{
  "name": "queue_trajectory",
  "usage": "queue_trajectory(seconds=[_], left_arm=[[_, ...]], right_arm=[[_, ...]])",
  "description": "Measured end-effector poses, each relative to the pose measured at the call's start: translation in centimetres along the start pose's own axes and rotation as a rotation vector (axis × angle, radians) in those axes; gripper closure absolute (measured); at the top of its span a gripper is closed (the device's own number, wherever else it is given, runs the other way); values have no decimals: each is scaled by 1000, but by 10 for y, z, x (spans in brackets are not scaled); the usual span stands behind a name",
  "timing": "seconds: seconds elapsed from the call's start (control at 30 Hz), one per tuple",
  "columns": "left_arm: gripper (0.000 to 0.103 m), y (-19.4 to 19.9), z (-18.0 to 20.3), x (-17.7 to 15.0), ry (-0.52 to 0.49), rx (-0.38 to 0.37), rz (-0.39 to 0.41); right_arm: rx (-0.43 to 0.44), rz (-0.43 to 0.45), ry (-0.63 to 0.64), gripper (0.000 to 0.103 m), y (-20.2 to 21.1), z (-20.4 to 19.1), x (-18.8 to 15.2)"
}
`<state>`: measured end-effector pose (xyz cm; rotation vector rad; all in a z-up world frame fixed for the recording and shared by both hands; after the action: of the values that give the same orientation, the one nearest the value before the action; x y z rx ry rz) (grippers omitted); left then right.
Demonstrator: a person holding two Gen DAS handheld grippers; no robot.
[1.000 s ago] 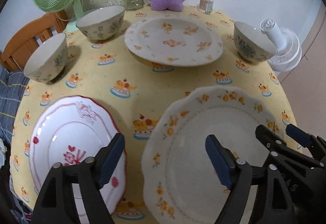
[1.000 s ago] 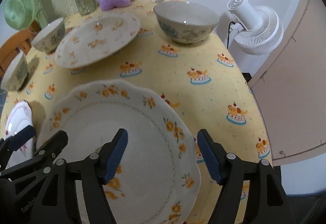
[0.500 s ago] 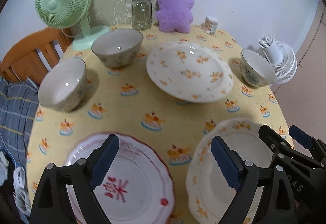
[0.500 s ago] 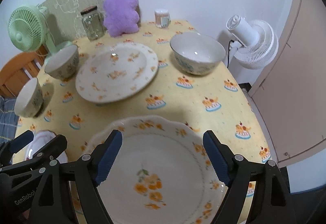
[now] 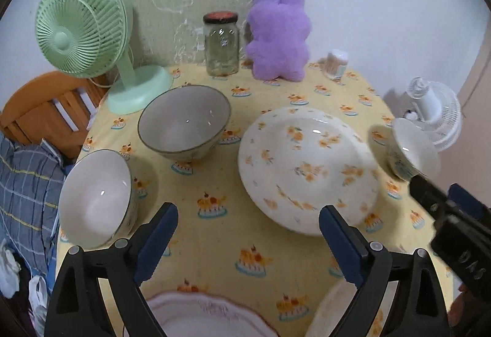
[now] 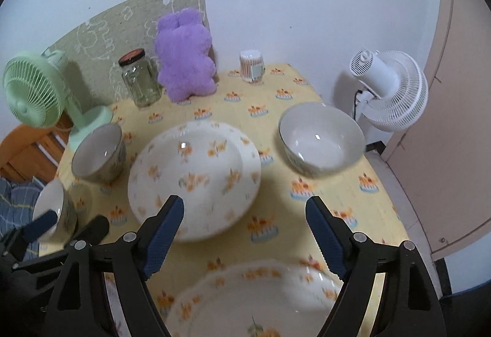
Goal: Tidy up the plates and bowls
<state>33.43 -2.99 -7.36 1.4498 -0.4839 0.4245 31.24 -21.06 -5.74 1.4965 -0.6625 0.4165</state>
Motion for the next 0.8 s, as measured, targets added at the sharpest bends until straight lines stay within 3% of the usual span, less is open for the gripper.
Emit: queue_trajectory(seconds=[0.27, 0.7, 0.8], left_arm=[[9, -55, 5, 21, -13, 29, -23], [18, -105, 15, 18, -14, 15, -90], [20, -113, 16, 14, -8, 4, -110]], right_arm=[[31, -21, 2, 19, -59, -12, 28], [6, -120, -14, 20, -116, -11, 18], [0, -140, -8, 25, -125, -11, 14]])
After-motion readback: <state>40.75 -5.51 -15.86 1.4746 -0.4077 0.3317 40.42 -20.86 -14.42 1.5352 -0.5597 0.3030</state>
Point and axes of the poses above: each gripper's, at about its wrist camera, not at the fingertips, and y roughly against the way its jaws point, z to its right, x to its top, the point moved 8 cm from there along -y, roughly the way its jaws point, and after that the axes turned 3 degrees about y, right-handed, at the moved point
